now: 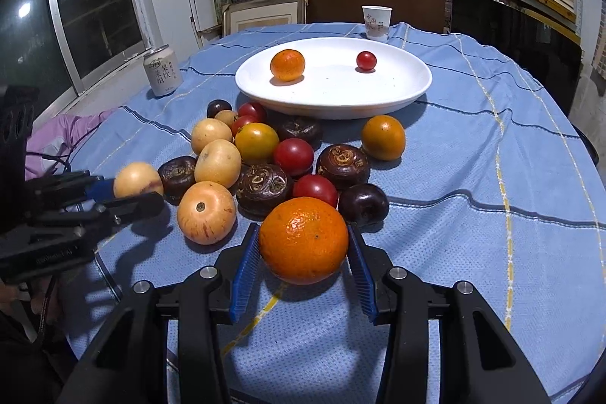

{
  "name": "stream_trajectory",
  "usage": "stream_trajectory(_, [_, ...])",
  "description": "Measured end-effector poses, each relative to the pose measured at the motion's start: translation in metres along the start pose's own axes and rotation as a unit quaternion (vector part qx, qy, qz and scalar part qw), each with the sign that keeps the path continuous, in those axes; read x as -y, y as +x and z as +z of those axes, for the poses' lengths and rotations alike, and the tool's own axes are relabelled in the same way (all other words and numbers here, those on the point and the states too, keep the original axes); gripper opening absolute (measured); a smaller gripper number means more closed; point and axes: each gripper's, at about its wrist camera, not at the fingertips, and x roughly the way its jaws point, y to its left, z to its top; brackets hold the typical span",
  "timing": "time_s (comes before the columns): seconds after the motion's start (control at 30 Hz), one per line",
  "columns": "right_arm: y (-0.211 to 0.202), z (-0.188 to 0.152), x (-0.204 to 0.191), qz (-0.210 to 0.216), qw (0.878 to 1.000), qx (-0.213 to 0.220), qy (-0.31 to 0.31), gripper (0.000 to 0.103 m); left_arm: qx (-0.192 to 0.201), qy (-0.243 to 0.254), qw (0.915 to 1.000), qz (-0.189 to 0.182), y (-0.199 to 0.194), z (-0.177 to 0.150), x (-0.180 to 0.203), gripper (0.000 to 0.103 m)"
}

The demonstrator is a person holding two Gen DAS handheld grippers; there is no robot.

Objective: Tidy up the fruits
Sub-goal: 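Grasp a pale yellow fruit with the left tool while the right tool grasps an orange, then carry the pale fruit and orange onto the plate and release both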

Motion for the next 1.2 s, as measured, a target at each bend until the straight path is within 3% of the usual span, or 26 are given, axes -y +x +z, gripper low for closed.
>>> stream_trajectory(0.23, [-0.020, 0.034, 0.002, -0.007, 0.999, 0.032, -0.014, 0.046, 0.035, -0.002, 0.9994, -0.003, -0.024, 0.048, -0.004, 0.034])
stream_trajectory(0.57, [-0.010, 0.096, 0.034, -0.035, 0.998, 0.052, -0.006, 0.046, 0.036, 0.003, 0.9993, 0.003, 0.007, 0.135, -0.017, 0.034])
stream_trajectory(0.77, [0.016, 0.141, 0.056, -0.040, 0.998, 0.053, 0.005, 0.046, 0.027, 0.011, 0.9995, 0.015, 0.058, 0.197, -0.025, 0.034])
stream_trajectory(0.9, [0.042, 0.165, 0.070, -0.045, 0.998, 0.045, 0.012, 0.046, 0.002, 0.011, 0.9996, 0.026, 0.102, 0.220, -0.031, 0.034])
stream_trajectory(1.2, [0.125, 0.178, 0.088, -0.049, 0.998, -0.012, 0.031, 0.046, -0.058, 0.004, 0.9970, 0.051, 0.186, 0.232, -0.048, 0.034])
